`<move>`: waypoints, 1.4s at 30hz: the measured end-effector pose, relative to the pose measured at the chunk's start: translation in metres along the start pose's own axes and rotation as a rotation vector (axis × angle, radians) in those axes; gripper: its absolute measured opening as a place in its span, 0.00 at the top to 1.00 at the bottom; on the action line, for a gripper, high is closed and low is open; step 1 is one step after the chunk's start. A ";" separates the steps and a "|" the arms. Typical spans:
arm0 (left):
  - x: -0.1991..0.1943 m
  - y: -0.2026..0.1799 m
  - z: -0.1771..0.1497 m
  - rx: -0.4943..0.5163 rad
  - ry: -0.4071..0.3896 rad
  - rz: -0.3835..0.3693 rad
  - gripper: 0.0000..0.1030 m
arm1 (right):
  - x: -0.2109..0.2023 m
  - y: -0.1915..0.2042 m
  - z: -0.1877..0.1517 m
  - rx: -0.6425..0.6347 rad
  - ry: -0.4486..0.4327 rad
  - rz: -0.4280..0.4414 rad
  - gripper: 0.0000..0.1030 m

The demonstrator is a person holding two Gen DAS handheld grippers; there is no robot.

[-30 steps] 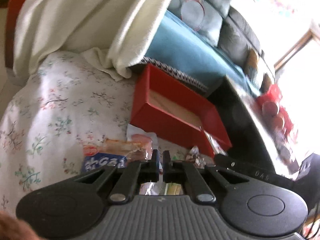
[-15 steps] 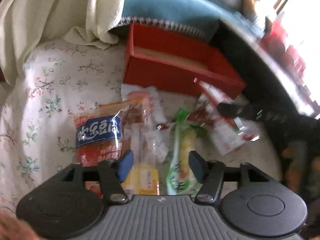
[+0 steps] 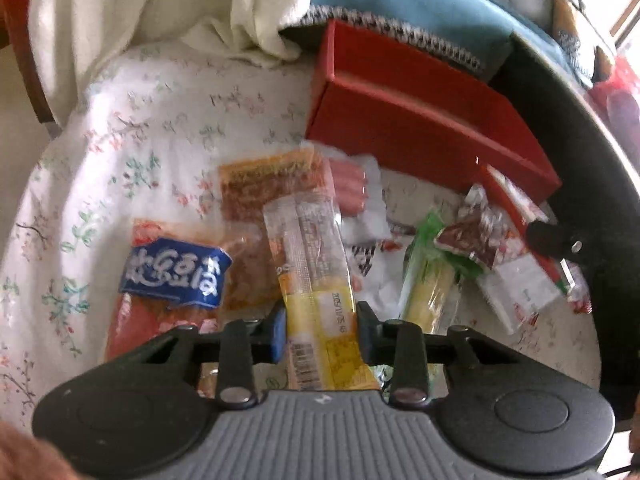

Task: Organize snacks
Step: 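Carry the yellow bar with the left tool while the right tool carries the packet into the red box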

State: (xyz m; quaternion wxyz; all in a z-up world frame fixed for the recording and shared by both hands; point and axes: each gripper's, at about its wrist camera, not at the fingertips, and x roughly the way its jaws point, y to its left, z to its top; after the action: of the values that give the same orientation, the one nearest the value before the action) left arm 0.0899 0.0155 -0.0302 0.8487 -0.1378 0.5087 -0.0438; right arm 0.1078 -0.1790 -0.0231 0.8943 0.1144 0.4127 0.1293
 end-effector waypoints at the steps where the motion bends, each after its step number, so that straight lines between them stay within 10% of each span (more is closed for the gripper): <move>1: -0.005 0.000 0.004 0.002 -0.020 -0.004 0.73 | 0.000 -0.001 0.001 0.006 -0.002 -0.001 0.48; 10: -0.038 -0.021 0.035 0.058 -0.176 -0.053 0.73 | -0.014 0.000 0.016 0.015 -0.083 -0.002 0.48; 22: 0.016 -0.061 0.118 0.116 -0.212 -0.064 0.73 | 0.025 -0.007 0.083 0.021 -0.163 -0.053 0.48; 42: 0.128 -0.084 0.172 0.220 -0.108 0.052 0.73 | 0.129 -0.046 0.106 0.020 -0.071 -0.149 0.48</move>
State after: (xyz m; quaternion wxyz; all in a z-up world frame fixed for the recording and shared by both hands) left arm 0.3074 -0.0595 -0.0392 0.8858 -0.0328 0.4577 -0.0696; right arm 0.2763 -0.1904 -0.0623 0.9144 0.0971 0.3892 0.0542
